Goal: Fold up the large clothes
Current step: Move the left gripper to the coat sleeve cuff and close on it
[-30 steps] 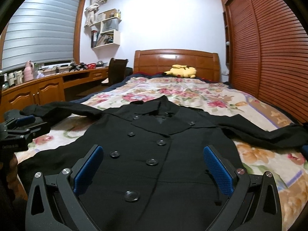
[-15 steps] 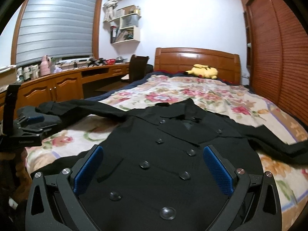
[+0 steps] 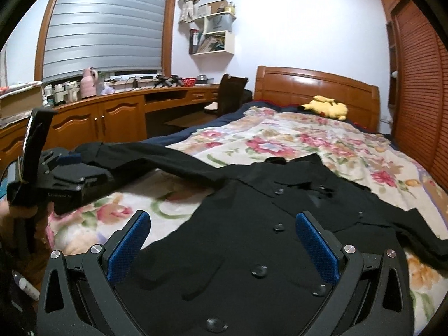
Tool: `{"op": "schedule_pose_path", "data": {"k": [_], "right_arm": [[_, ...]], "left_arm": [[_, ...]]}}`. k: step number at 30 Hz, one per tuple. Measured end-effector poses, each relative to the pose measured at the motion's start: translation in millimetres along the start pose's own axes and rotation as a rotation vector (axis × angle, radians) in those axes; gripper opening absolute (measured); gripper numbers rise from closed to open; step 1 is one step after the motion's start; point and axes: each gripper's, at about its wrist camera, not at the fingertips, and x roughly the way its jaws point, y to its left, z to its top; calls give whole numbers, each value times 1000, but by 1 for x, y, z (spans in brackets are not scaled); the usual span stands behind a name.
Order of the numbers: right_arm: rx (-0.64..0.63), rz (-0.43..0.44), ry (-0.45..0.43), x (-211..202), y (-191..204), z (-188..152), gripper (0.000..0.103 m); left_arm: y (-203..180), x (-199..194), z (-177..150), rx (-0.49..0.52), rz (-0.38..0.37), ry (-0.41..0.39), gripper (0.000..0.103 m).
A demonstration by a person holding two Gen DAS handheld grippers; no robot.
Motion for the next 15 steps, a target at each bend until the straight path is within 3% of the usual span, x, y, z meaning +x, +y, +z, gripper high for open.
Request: {"op": "schedule_pose_path", "data": {"k": [5,15], "right_arm": [[9,28,37,14,-11,-6,103],[-25,64,64,24,-19,-7,103]], "left_arm": [[20,4,14,5,-23,52,103],[81,9,38,-20,33,82,103]]}}
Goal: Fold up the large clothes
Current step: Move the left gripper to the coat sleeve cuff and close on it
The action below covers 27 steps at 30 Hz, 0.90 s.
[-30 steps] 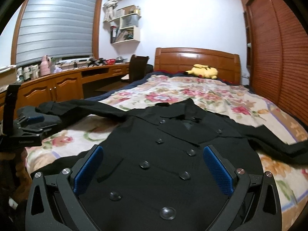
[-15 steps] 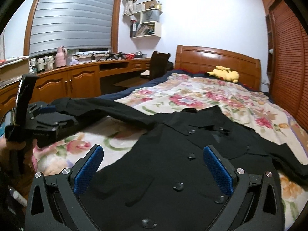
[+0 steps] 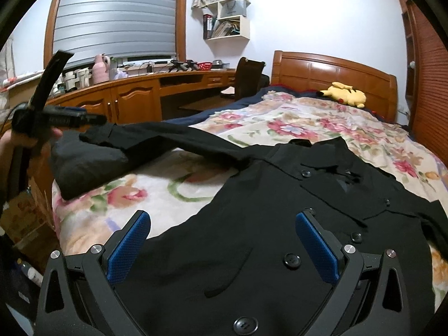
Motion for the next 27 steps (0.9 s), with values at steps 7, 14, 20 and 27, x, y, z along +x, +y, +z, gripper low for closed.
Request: {"op": "schedule_pose_path", "data": {"k": [7,14,20,27], "right_arm": [[-43,-10,7,1,17,0,103],[-49,-9,11,-3,28,4,103],[-46,-4,11,-6,29,5,103],[-44,0,8,-11,28,4,103]], "left_arm": [[53,16,-5,-45,93,53,85],[89,42,-16,-157,135,147,72],[93,54,-28,-175,174,218,67],[107,71,-37,-205,193,268,57]]}}
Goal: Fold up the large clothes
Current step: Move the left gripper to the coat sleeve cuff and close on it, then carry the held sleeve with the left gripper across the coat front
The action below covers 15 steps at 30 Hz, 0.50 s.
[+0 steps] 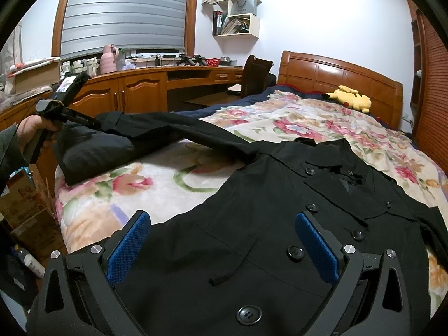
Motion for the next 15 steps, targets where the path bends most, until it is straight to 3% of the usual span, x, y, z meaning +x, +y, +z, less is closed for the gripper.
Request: {"op": "schedule_pose_path", "data": {"k": [3,6,11,15], "right_arm": [[3,-2,-1,-2,-1,-1,103],[7,-6,-1,-5,-3,-3,103],[17,-24,-5,-10,-7,-4,103],[47,-37,-11,-14,-18,-5,103]], "left_arm": [[1,1,2,-18,-51,-18,27],[-8,-8,10,-8,-73,-57,13],[-43,-49,25,49,-117,-176,9],[-93,-88,29,133,-187,-259,9]]}}
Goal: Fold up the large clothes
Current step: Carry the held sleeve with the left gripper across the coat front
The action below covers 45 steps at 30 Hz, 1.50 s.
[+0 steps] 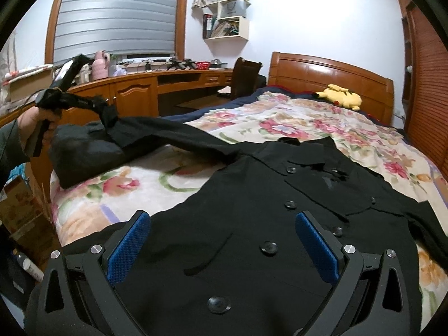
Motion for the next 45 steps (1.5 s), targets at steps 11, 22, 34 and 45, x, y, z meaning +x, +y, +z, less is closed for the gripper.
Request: {"op": "schedule_pose_path", "data": {"k": [11,22,34,45], "right_arm": [[53,-91,-3,-21,-30,-14,103],[130,-214,-15,-52,-53,-21,103],[232,-317,-8,-74,-61,-26,103],[227,-313,2,-71,-32,-26,103]], "left_arm": [[-190,-52,32,212,-316,-129,8],[-296,-95,45,329,-462,-174,8],[-360,-112,26,406,-569,-154,13],[-316,-82,-32,304,-543,-141,83]]}}
